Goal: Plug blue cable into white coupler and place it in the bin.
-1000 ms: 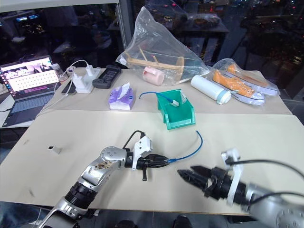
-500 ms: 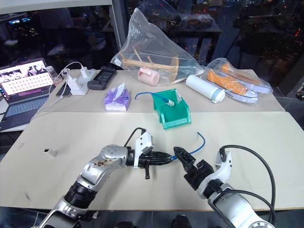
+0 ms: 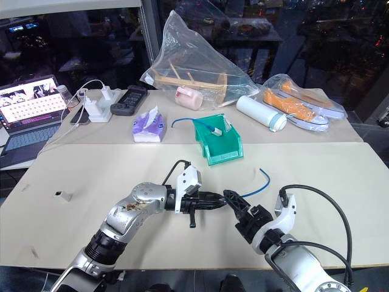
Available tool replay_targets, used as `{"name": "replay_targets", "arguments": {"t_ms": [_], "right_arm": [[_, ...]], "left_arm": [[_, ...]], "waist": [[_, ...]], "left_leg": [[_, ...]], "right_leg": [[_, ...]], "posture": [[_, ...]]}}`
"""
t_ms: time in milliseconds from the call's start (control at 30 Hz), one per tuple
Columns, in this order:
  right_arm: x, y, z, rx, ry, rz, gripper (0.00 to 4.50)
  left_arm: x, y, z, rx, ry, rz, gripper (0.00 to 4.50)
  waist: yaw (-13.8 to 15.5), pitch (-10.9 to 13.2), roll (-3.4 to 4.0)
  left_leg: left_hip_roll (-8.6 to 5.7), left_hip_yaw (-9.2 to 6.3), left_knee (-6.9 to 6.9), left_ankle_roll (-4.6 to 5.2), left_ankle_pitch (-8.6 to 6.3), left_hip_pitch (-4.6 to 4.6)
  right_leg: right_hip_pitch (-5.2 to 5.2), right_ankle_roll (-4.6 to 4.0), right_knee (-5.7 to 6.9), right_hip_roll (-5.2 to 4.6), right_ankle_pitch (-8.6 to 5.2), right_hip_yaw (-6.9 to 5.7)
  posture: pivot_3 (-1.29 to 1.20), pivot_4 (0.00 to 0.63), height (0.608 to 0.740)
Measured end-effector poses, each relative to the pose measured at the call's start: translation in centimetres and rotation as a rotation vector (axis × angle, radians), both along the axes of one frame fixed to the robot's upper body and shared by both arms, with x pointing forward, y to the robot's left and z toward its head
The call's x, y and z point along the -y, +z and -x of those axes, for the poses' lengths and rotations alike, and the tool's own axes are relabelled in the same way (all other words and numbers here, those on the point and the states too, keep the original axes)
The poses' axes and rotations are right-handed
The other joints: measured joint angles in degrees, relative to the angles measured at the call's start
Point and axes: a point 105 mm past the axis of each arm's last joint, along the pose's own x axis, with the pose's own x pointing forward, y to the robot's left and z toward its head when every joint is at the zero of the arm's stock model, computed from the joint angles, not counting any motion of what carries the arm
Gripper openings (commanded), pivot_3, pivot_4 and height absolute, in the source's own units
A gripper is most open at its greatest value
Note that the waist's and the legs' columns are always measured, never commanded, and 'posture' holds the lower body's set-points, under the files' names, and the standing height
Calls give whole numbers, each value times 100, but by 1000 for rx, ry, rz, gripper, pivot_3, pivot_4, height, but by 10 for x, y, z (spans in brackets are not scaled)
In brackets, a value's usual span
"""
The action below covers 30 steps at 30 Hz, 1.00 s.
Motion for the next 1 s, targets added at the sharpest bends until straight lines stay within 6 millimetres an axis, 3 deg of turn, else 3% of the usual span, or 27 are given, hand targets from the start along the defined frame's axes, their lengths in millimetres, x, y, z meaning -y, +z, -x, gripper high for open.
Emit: {"name": "replay_targets", "arguments": {"t_ms": [233, 433, 467, 600, 833, 967, 1000], "right_arm": [[-2, 0, -2, 11, 4, 10, 25], [-2, 0, -2, 12, -2, 12, 25], [-2, 0, -2, 14, -1, 14, 5], [-1, 2, -3, 30, 1, 19, 0], [7, 9, -7, 85, -44, 56, 0], [12, 27, -15, 183, -28, 154, 0], [13, 39, -22, 245, -4, 203, 0]], "left_arm": [[1, 3, 1, -13, -15, 25, 85], [2, 2, 0, -25, -16, 33, 85], [2, 2, 0, -25, -14, 36, 585], [-5, -2, 2, -56, -13, 31, 1908], [-59, -5, -8, -69, 137, 41, 4437], [-96, -4, -5, -53, 292, 103, 4437], [-112, -5, 2, -54, 353, 145, 4437]], "waist": [[1, 0, 0], [1, 0, 0], [1, 0, 0], [-12, 0, 0], [-16, 0, 2], [-79, 0, 3], [-106, 0, 3]], "left_leg": [[0, 0, 0, 0, 0, 0], [0, 0, 0, 0, 0, -1], [0, 0, 0, 0, 0, 0], [0, 0, -1, 1, 0, 1], [1, 0, -8, 0, 0, 2], [2, 3, -15, 0, 0, 3], [3, 4, -17, 0, 0, 3]], "right_leg": [[0, 0, 0, 0, 0, 0], [0, 0, -1, 0, 0, 0], [0, 0, -1, 0, 0, 0], [-2, -1, 0, 0, 0, 0], [-7, -3, -1, 1, -2, 1], [-15, -3, 0, 1, -2, 5], [-15, -3, 0, 1, -2, 6]], "posture": [[0, 150, 740], [0, 150, 740], [0, 150, 740], [0, 150, 740], [0, 150, 740], [0, 150, 740], [0, 150, 740]]}}
